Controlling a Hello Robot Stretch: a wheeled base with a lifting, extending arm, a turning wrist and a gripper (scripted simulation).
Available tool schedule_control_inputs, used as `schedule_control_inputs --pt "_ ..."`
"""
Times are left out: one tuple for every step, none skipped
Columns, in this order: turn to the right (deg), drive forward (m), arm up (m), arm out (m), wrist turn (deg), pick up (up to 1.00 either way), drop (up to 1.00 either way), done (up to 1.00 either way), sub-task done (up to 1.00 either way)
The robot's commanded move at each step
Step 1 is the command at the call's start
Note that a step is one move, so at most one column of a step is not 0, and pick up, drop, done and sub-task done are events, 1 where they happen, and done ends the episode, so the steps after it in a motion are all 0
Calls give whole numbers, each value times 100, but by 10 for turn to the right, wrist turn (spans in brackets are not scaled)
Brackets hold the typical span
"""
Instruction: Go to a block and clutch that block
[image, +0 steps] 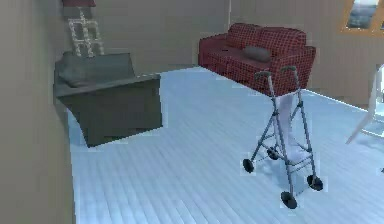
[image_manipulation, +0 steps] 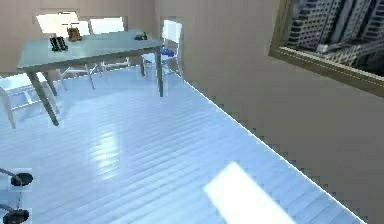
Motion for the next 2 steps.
schedule_control_inputs --pt "450 0 0 0 0 0 0 0 0" --pt "270 0 0 0 0 0 0 0 0"
